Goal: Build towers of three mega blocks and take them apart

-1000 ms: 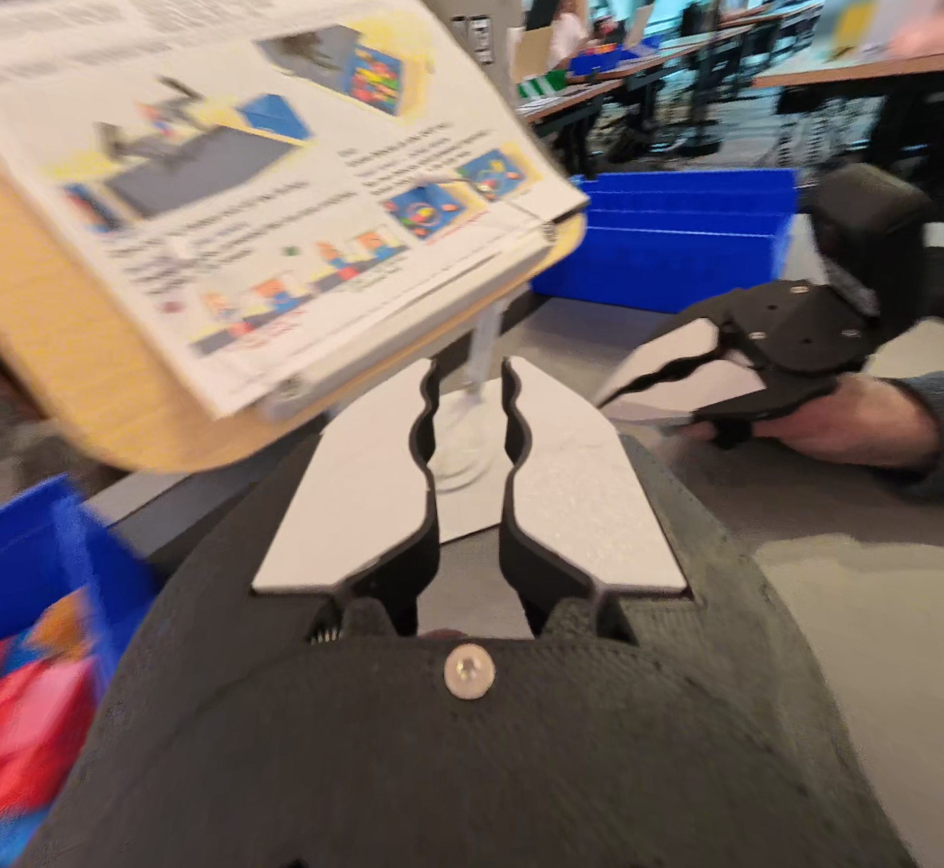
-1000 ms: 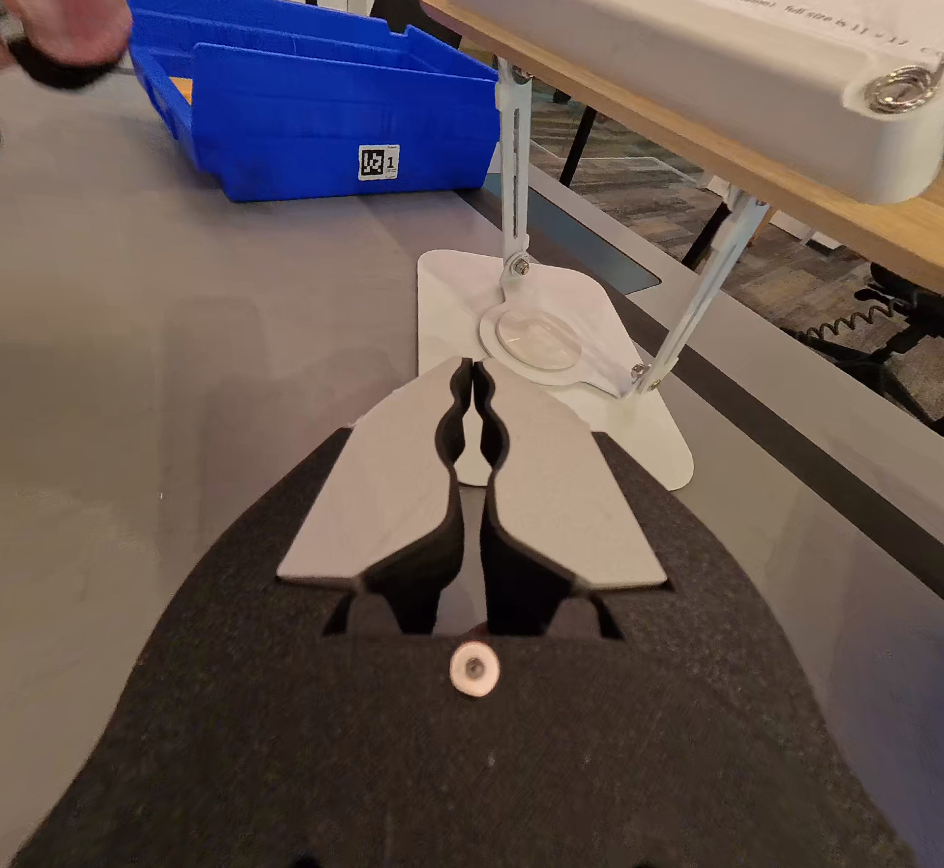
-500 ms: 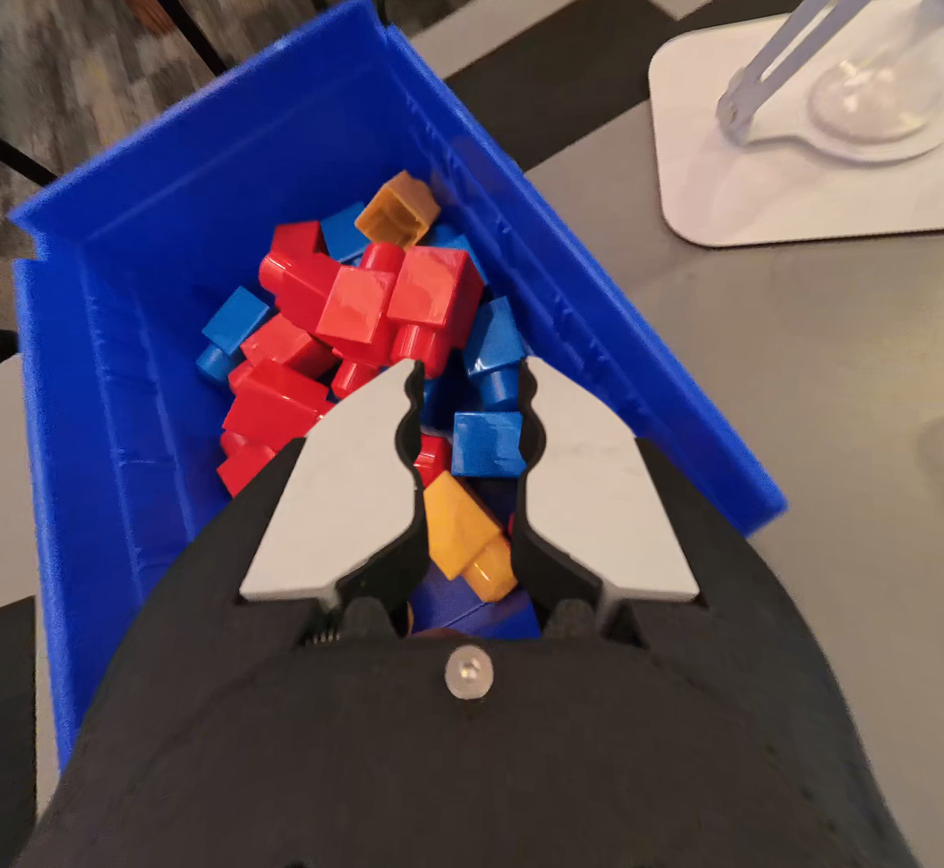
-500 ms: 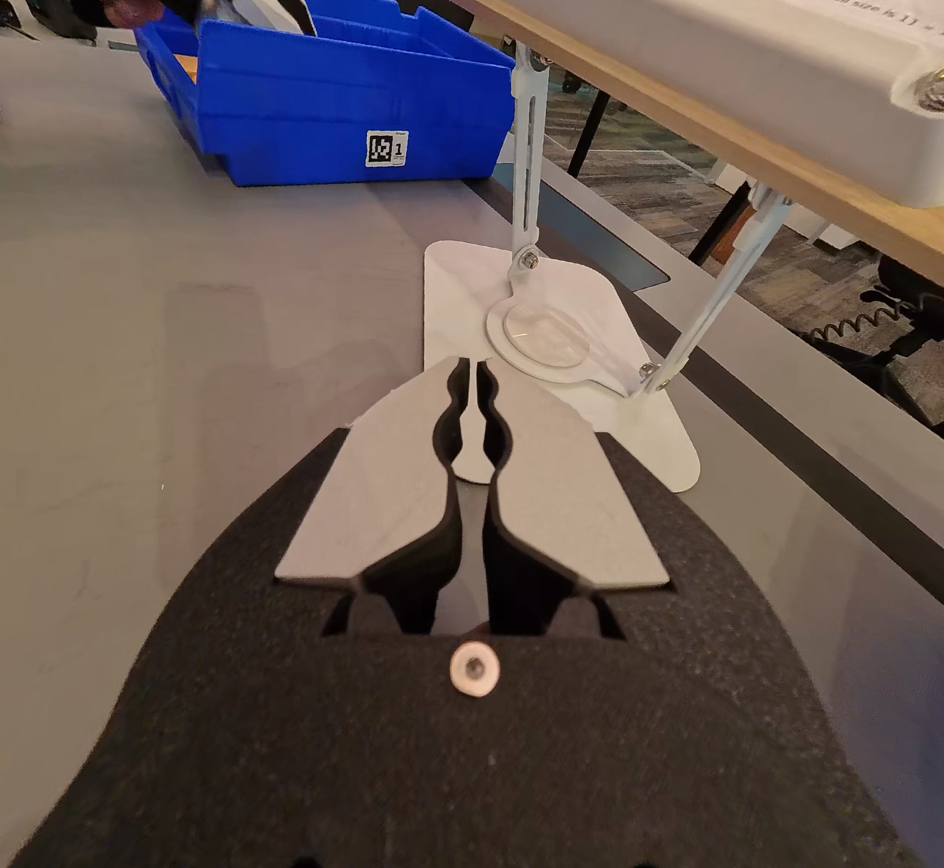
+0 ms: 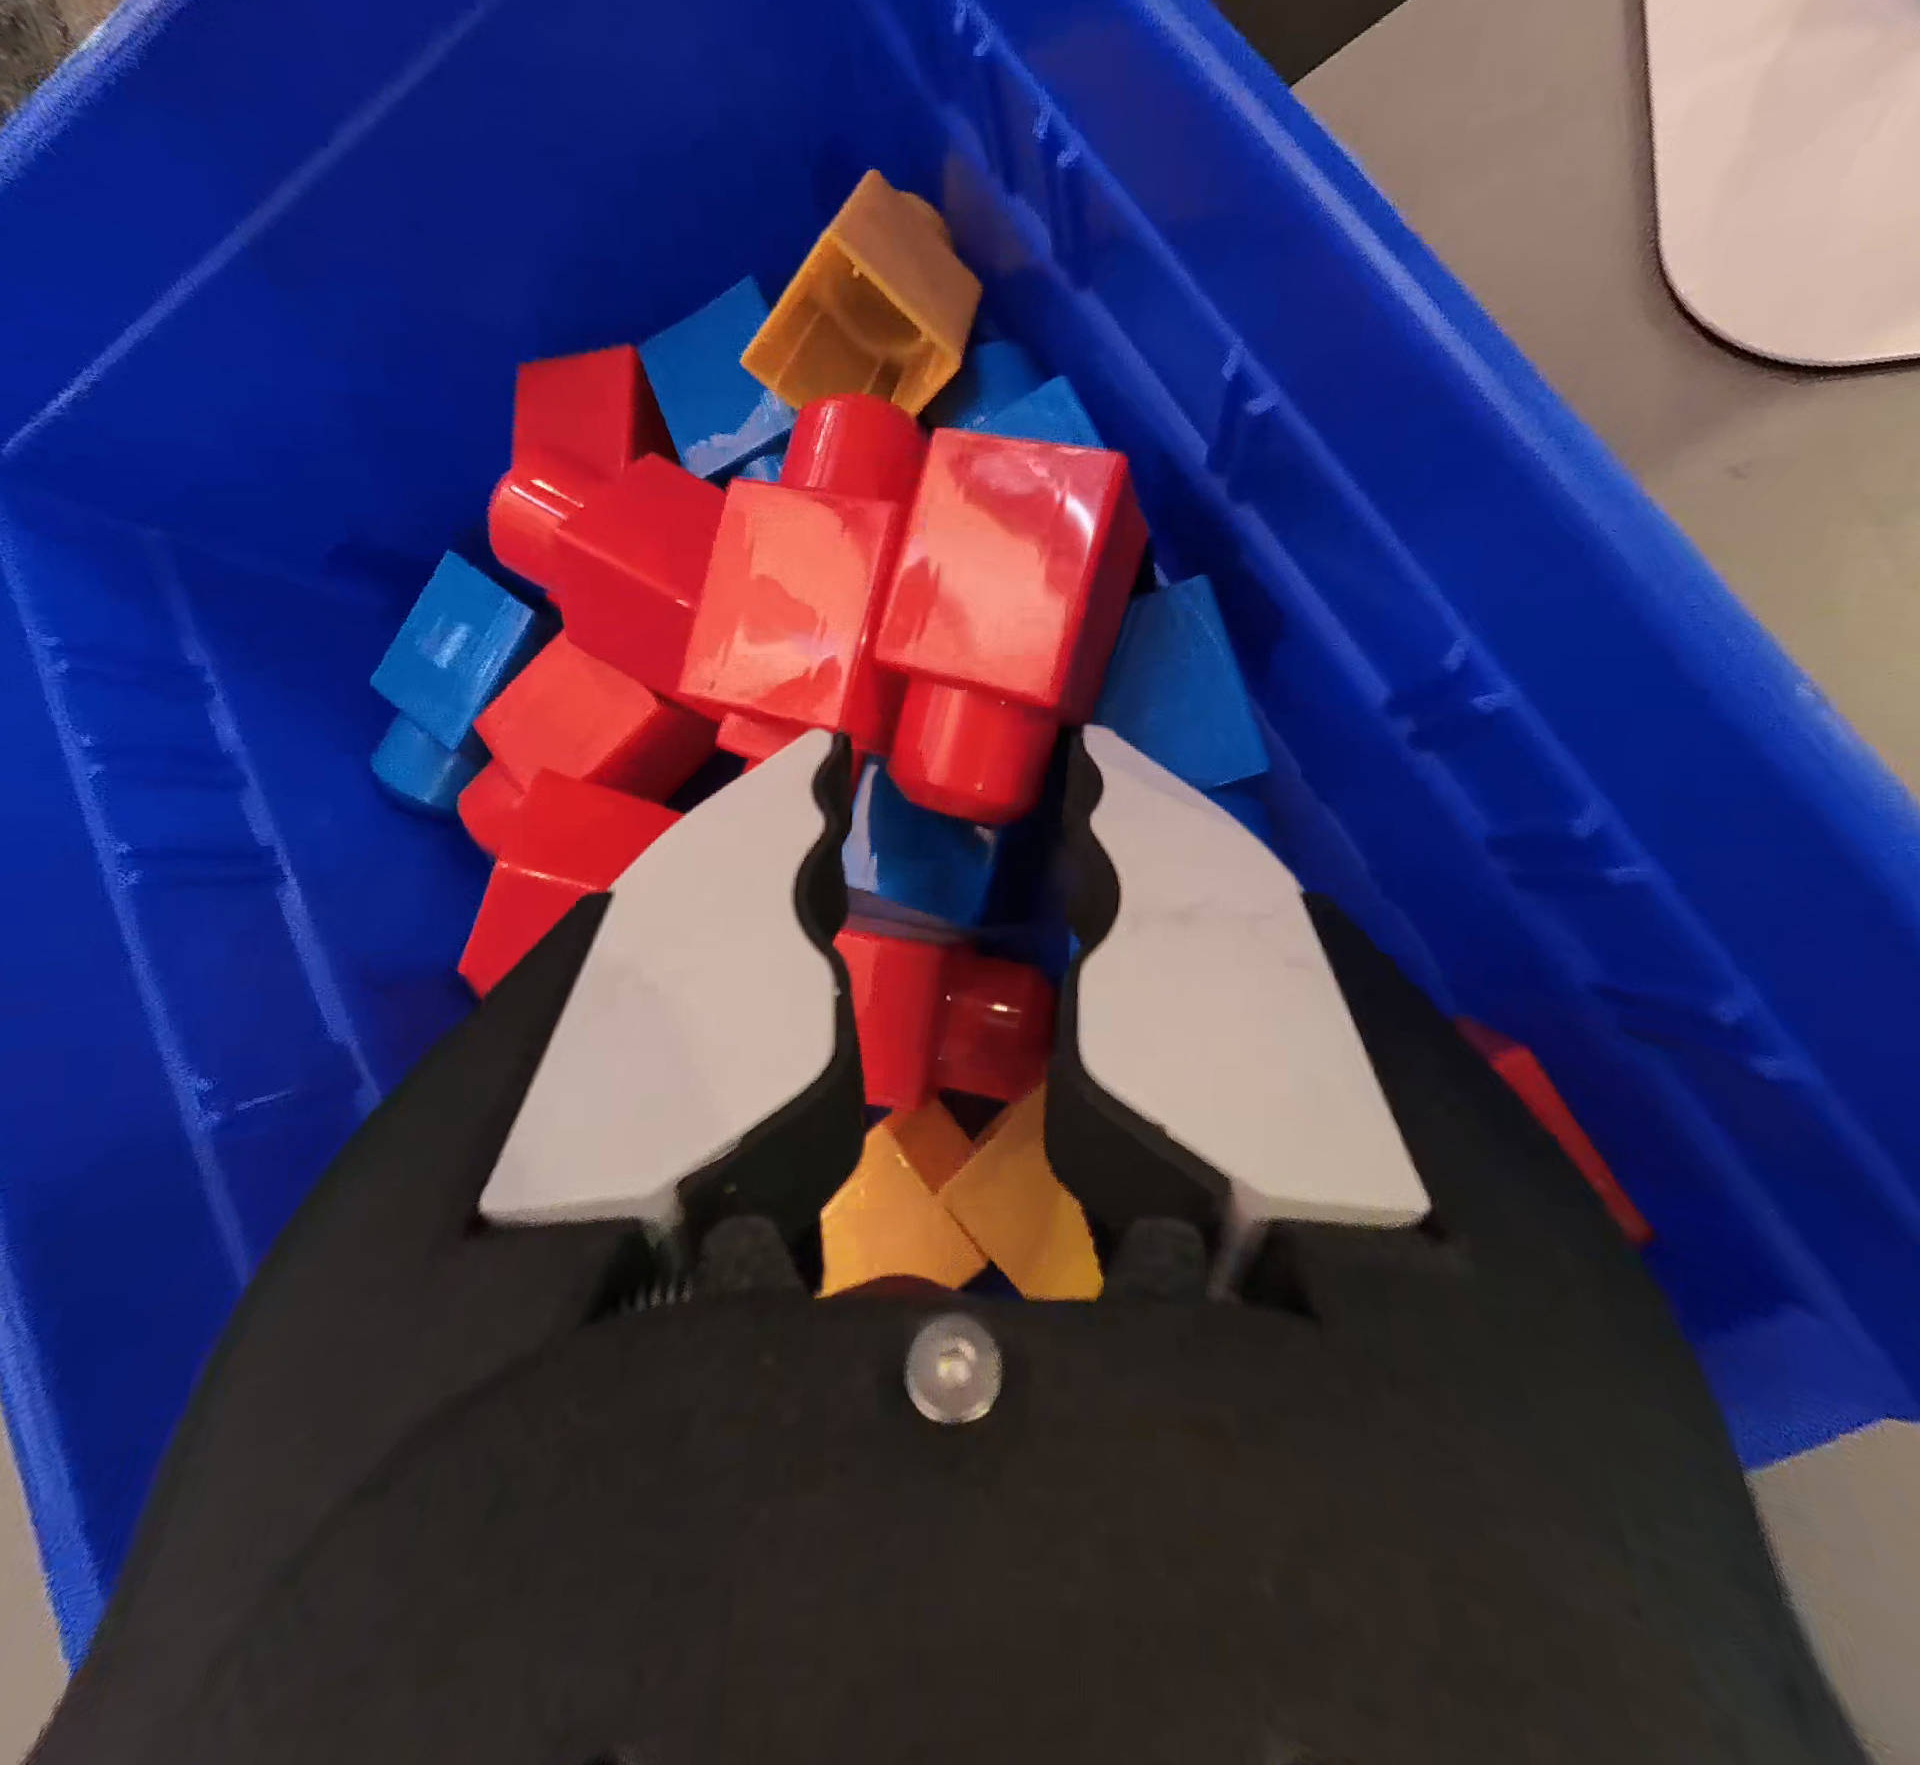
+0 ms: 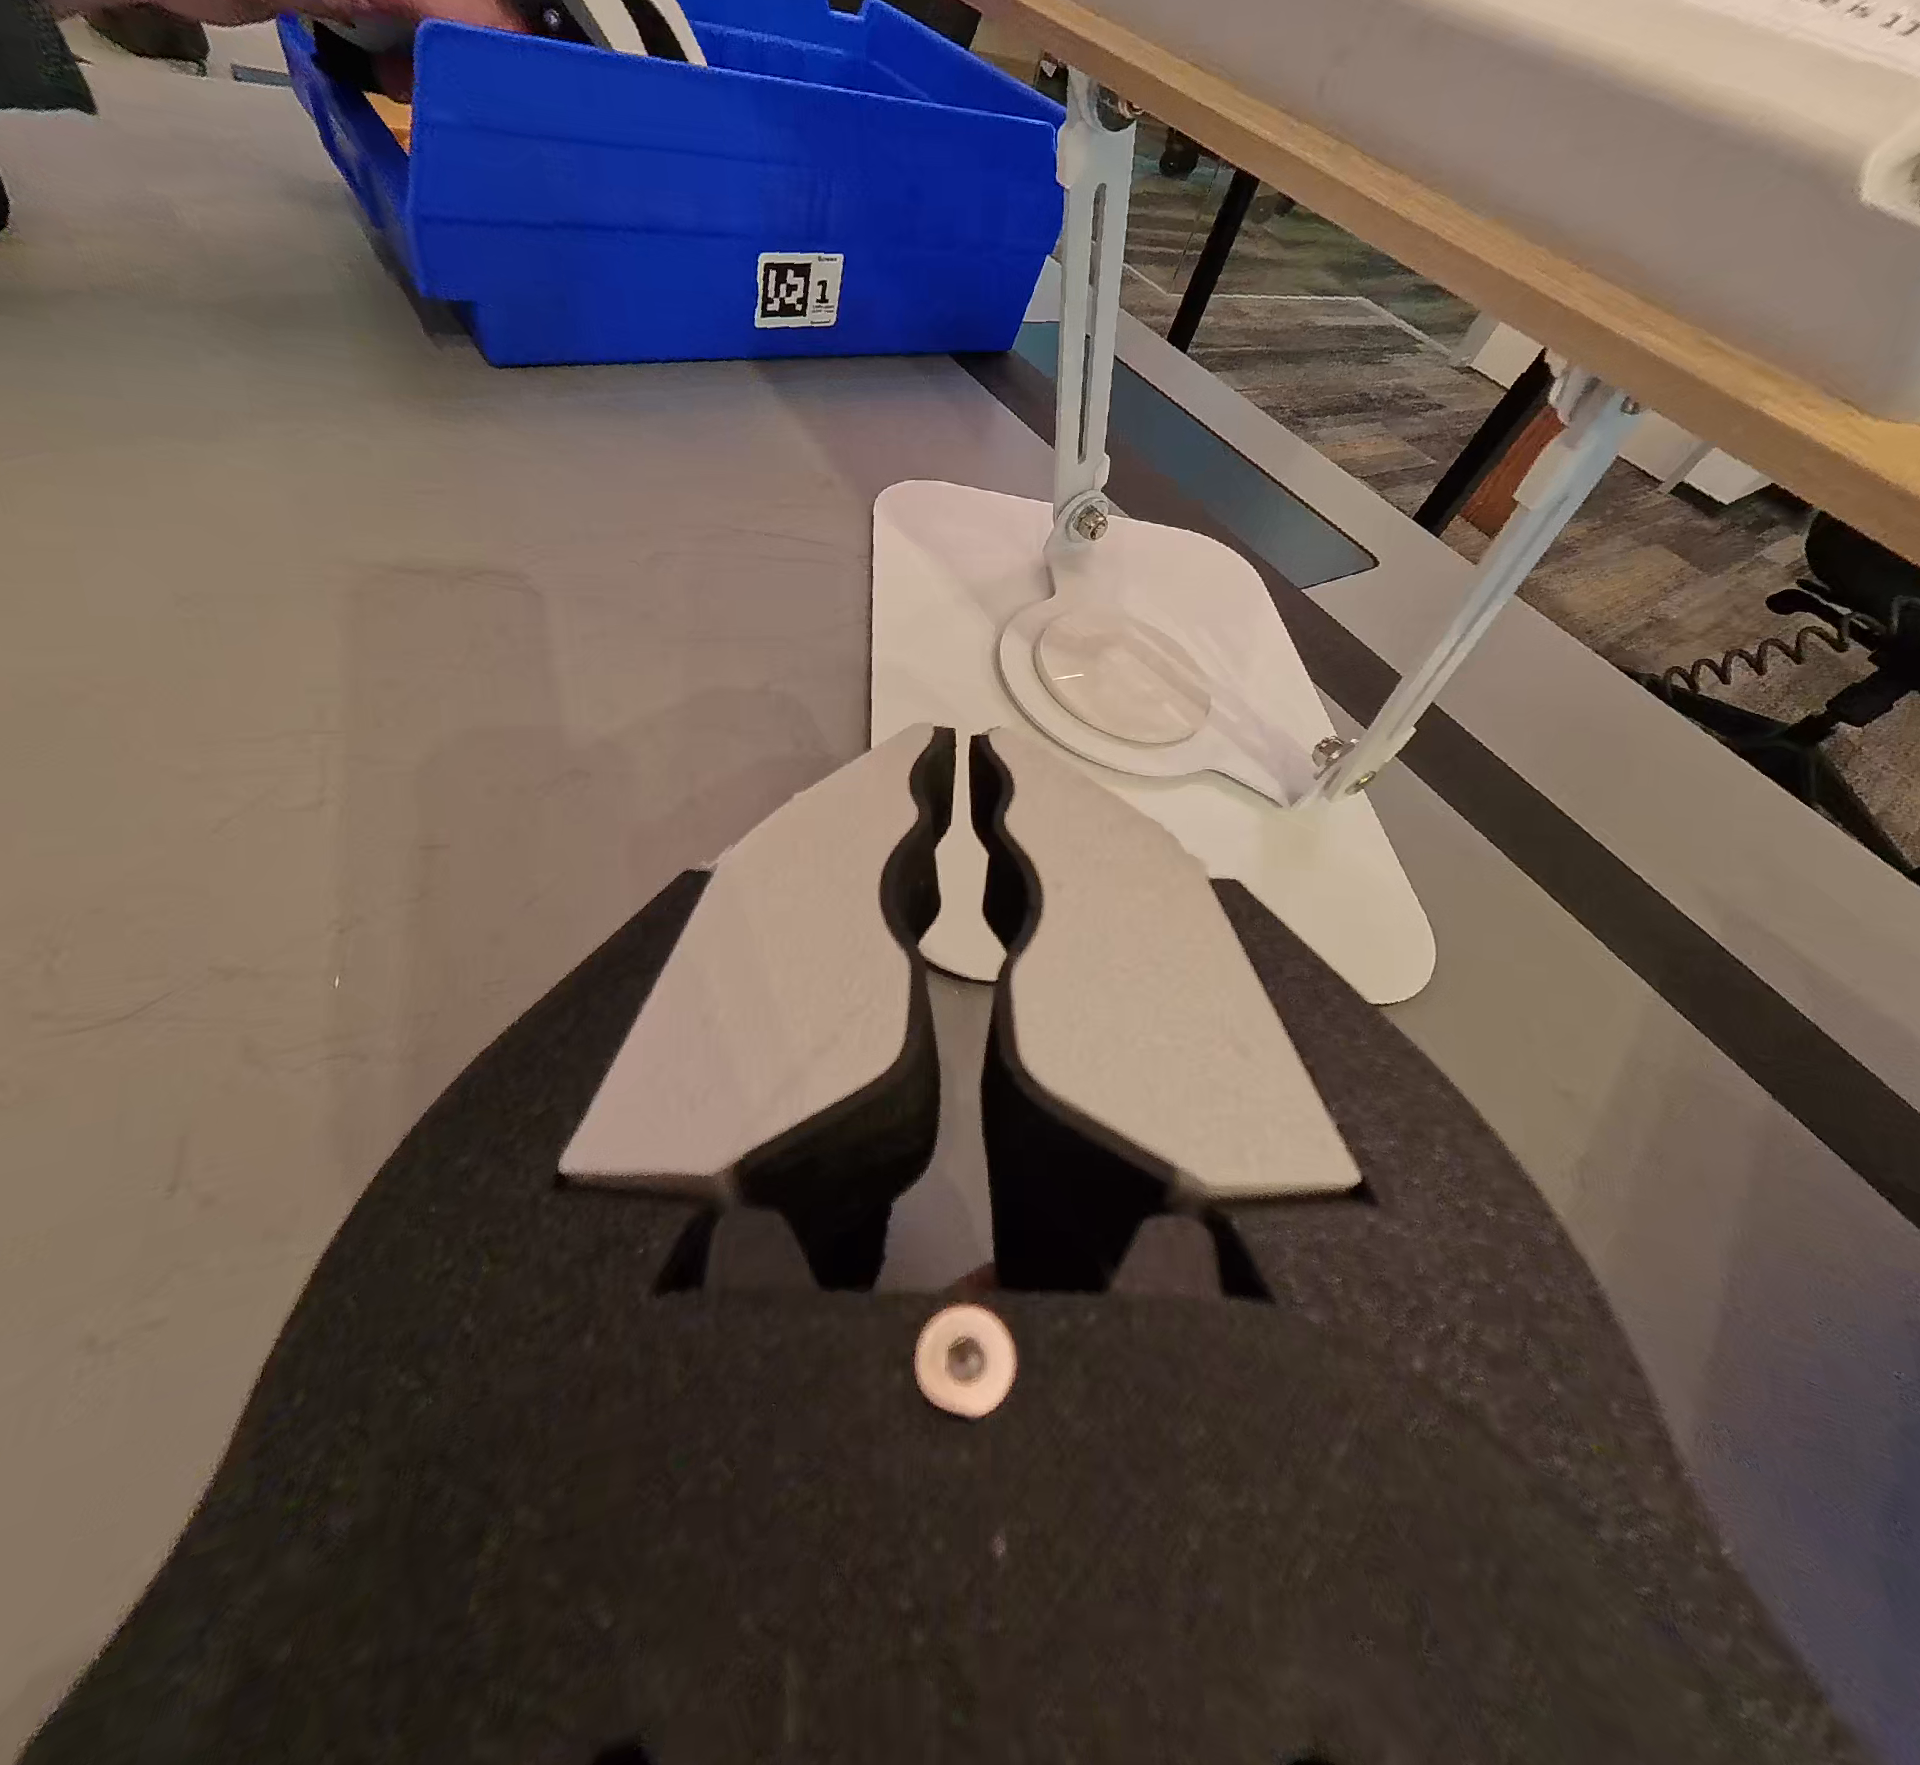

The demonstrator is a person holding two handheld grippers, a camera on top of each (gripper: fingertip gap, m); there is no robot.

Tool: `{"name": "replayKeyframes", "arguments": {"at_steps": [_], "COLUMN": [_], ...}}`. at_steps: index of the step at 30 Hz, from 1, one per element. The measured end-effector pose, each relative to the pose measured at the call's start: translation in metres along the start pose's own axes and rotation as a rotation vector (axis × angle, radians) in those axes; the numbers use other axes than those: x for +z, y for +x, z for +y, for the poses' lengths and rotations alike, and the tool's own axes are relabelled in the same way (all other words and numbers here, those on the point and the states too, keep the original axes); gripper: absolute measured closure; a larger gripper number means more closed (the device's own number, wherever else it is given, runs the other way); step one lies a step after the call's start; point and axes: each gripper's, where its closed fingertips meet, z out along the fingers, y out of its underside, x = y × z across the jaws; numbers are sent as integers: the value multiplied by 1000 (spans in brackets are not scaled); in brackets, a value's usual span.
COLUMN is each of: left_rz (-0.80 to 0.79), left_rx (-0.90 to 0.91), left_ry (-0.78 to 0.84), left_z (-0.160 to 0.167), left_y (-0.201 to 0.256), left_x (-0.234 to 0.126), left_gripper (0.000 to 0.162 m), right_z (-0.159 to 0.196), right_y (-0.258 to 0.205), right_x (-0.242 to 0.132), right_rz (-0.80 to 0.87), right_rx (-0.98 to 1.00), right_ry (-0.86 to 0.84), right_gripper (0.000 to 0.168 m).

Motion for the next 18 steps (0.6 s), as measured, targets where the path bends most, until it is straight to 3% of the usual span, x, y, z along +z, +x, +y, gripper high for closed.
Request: {"name": "replayKeyframes", "arguments": {"at_steps": [4,11,18], "left_rz": [46,43,-27], "left_rx": [14,54,179], "left_ry": [-14,-58,-120], "left_z": [-2,5,6], "left_y": [9,7,1], "left_x": [3,-6,-72], "left_gripper": [133,133,133], "right_z": [0,0,-6], "right_y": [0,-1,-7], "right_x": [0,0,-2], "right_rz": [-1,-5,-35], "right_rx": [1,-1,-7], "right_ry": [0,-1,40], "right_gripper": [166,166,152]}}
